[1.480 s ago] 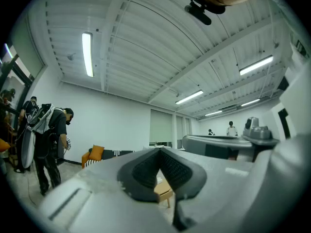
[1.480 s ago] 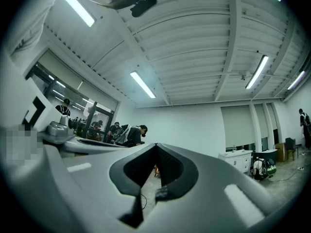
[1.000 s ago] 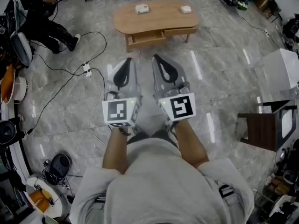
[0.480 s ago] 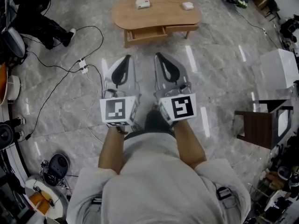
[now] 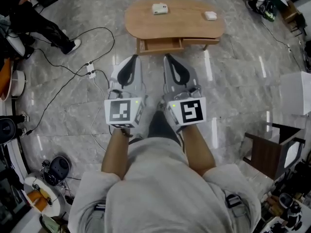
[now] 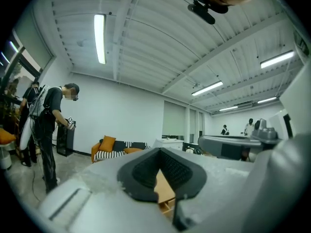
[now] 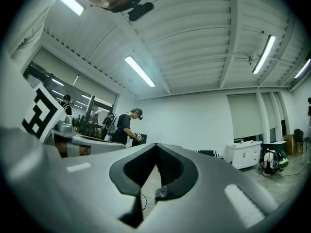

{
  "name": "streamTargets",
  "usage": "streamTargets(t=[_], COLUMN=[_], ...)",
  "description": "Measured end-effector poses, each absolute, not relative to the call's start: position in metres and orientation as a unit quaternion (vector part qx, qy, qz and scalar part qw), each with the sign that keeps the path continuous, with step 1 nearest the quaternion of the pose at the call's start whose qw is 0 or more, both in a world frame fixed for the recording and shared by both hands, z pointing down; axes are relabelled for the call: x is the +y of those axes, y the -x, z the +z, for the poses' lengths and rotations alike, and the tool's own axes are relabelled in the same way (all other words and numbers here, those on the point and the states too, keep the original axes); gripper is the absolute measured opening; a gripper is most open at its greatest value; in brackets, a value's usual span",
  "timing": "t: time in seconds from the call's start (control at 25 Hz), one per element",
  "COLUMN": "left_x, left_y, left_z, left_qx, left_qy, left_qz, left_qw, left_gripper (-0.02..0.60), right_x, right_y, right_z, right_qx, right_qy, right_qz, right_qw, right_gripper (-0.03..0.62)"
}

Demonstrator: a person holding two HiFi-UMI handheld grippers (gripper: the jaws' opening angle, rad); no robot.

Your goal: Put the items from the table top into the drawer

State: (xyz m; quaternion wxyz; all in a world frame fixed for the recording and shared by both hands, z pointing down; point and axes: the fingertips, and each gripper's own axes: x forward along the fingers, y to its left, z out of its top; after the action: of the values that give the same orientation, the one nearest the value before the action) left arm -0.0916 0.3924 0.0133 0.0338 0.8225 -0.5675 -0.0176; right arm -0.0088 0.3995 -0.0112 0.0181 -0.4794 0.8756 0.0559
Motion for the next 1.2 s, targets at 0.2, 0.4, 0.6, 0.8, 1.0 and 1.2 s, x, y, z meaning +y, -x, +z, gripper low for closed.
streamTargets(t=[0.2,0.4,0.6,0.8,1.0,1.2], left_x=[0.319,0.271,0.225,0.168,0.102,0.039], left_y=[0.065,0.030,0.024,0.041,0.061,0.077], left_z=[0.017,0.035,0.053,0.071,0.086,0.097], left_qx=[-0.571,-0.563,-0.557,-0.553,-0.540,-0.522], left_qy=[-0.820,-0.825,-0.828,-0.829,-0.836,-0.845], left_qz=[-0.006,0.007,0.015,0.026,0.030,0.034], left_qw=[0.041,0.055,0.069,0.082,0.097,0.114], left_gripper=[0.018,0.018,0.018,0.018,0.018,0.018], right_x=[0.327,0.275,0.230,0.174,0.109,0.047], right_y=[-0.019,-0.051,-0.048,-0.029,-0.012,0.006], right_z=[-0.008,0.009,0.029,0.046,0.063,0.069], right_qx=[0.880,0.878,0.882,0.878,0.869,0.861], right_qy=[0.473,0.478,0.470,0.477,0.492,0.506], right_qz=[0.046,0.028,0.014,-0.002,-0.013,-0.017], right_qw=[0.011,0.007,-0.011,-0.026,-0.044,-0.046], right_gripper=[0.006,0.006,0.006,0.006,0.006,0.006])
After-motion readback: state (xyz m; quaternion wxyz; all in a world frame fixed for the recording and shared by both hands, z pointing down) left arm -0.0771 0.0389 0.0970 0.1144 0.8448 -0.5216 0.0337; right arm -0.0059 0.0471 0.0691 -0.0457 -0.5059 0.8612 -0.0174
